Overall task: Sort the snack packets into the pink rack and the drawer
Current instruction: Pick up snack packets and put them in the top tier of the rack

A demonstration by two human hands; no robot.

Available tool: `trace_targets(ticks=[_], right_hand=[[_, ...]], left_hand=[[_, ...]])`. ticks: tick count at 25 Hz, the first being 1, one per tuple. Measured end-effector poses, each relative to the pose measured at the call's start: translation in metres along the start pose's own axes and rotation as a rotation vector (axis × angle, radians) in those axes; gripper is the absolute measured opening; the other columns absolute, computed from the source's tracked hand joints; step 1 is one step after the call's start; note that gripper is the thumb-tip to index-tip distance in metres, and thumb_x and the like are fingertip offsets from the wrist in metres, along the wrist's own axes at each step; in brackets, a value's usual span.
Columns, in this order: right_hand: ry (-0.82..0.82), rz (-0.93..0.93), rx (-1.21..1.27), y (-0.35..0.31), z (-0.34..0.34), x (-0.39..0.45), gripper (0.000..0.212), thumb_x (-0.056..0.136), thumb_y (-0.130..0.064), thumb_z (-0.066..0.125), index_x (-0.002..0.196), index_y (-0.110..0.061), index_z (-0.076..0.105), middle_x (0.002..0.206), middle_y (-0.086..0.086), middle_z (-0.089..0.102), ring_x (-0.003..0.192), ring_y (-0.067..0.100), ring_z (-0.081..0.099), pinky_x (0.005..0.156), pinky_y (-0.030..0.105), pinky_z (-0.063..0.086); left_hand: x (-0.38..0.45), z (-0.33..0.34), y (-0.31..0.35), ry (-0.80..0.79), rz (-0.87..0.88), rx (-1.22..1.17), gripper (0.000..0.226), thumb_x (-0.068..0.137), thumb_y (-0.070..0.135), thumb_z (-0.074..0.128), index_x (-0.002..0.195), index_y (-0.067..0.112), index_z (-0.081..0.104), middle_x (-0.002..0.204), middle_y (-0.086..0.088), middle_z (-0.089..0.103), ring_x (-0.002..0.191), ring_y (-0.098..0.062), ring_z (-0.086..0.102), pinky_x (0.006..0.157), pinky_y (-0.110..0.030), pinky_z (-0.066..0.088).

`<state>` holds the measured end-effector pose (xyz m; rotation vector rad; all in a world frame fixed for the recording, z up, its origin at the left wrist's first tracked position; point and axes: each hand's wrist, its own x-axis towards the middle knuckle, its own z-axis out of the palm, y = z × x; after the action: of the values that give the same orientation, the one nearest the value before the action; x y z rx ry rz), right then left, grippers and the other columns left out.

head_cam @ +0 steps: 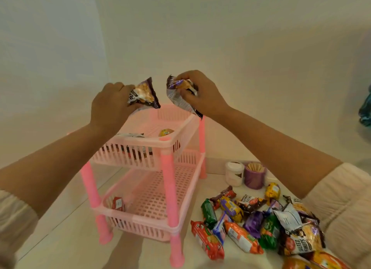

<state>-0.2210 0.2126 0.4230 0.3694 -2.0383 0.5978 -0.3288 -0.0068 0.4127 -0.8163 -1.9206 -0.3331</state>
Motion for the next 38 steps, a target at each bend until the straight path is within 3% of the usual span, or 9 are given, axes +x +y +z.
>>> trace_targets(ticks=[5, 9, 15, 20, 23, 27, 34, 36, 38], right_hand=[[-0.079, -0.015, 0.008, 0.015, 0.039, 0.027, 0.028, 0.084, -0.008, 0.06, 0.112, -0.006, 0.059, 0.113, 0.012, 0.061, 0.104, 0.018, 0.053, 0.079, 0.013, 0.033], [-0.19, 0.096, -0.011, 0.046, 0.069, 0.042, 0.028, 0.085, -0.013, 0.061, 0.113, -0.012, 0.059, 0.116, 0.009, 0.059, 0.106, 0.018, 0.051, 0.075, 0.015, 0.031], [-0.42, 0.231, -0.231, 0.092, 0.099, 0.056, 0.031, 0.084, -0.019, 0.061, 0.115, -0.014, 0.059, 0.118, 0.013, 0.057, 0.108, 0.027, 0.052, 0.087, 0.033, 0.041], [-0.666, 0.295, -0.371, 0.11, 0.107, 0.05, 0.033, 0.084, -0.019, 0.063, 0.116, -0.014, 0.063, 0.119, 0.008, 0.062, 0.106, 0.024, 0.056, 0.083, 0.03, 0.044], [-0.82, 0.335, -0.419, 0.113, 0.111, 0.051, 0.036, 0.086, -0.035, 0.061, 0.114, -0.013, 0.065, 0.113, 0.005, 0.065, 0.1, 0.022, 0.058, 0.079, 0.03, 0.044], [-0.677, 0.397, -0.316, 0.115, 0.11, 0.049, 0.048, 0.091, -0.05, 0.047, 0.08, -0.009, 0.071, 0.067, 0.005, 0.057, 0.06, 0.015, 0.048, 0.056, 0.026, 0.034], [-0.877, 0.398, -0.42, 0.113, 0.113, 0.05, 0.057, 0.09, -0.057, 0.041, 0.101, -0.01, 0.071, 0.073, 0.002, 0.055, 0.062, 0.014, 0.048, 0.064, 0.027, 0.035], [-0.68, 0.386, -0.193, 0.109, 0.107, 0.046, 0.051, 0.093, -0.052, 0.038, 0.106, -0.015, 0.07, 0.063, 0.001, 0.054, 0.057, 0.013, 0.047, 0.061, 0.027, 0.035], [-0.434, 0.372, -0.021, 0.108, 0.095, 0.034, 0.046, 0.096, -0.047, 0.037, 0.112, -0.016, 0.067, 0.086, 0.012, 0.068, 0.081, 0.021, 0.061, 0.075, 0.031, 0.042]], left_hand=[[0.001, 0.038, -0.024, -0.137, -0.152, -0.026, 0.045, 0.081, 0.034, 0.068, 0.116, 0.006, 0.06, 0.105, -0.019, 0.063, 0.099, -0.039, 0.055, 0.072, -0.044, 0.046], [0.016, 0.065, -0.041, -0.321, -0.206, 0.035, 0.037, 0.079, 0.037, 0.069, 0.099, 0.007, 0.065, 0.094, -0.016, 0.066, 0.085, -0.035, 0.059, 0.064, -0.037, 0.045], [0.033, 0.108, -0.05, -0.536, -0.241, 0.068, 0.041, 0.079, 0.043, 0.068, 0.096, 0.006, 0.064, 0.09, -0.012, 0.064, 0.08, -0.028, 0.055, 0.063, -0.031, 0.041], [0.029, 0.122, -0.053, -0.808, -0.175, 0.195, 0.055, 0.08, 0.051, 0.063, 0.114, 0.009, 0.059, 0.111, -0.01, 0.064, 0.101, -0.028, 0.058, 0.082, -0.035, 0.049], [0.022, 0.123, -0.048, -1.112, -0.142, 0.057, 0.076, 0.086, 0.05, 0.054, 0.143, 0.009, 0.026, 0.148, -0.014, 0.035, 0.133, -0.027, 0.037, 0.107, -0.036, 0.032], [0.021, 0.12, -0.042, -1.336, -0.124, -0.06, 0.077, 0.093, 0.047, 0.04, 0.148, 0.009, 0.002, 0.158, -0.008, 0.006, 0.144, -0.022, 0.015, 0.116, -0.033, 0.017], [0.02, 0.119, -0.043, -1.458, -0.179, -0.037, 0.077, 0.093, 0.053, 0.03, 0.148, 0.015, -0.008, 0.158, -0.006, -0.004, 0.145, -0.023, 0.004, 0.116, -0.037, 0.01], [0.02, 0.116, -0.044, -1.403, -0.157, -0.003, 0.076, 0.093, 0.054, 0.027, 0.148, 0.014, -0.008, 0.158, -0.009, -0.008, 0.145, -0.024, 0.001, 0.117, -0.038, 0.007], [0.02, 0.11, -0.042, -1.319, -0.127, 0.053, 0.077, 0.091, 0.056, 0.024, 0.148, 0.013, -0.007, 0.157, -0.013, -0.011, 0.145, -0.027, -0.001, 0.118, -0.043, 0.006]])
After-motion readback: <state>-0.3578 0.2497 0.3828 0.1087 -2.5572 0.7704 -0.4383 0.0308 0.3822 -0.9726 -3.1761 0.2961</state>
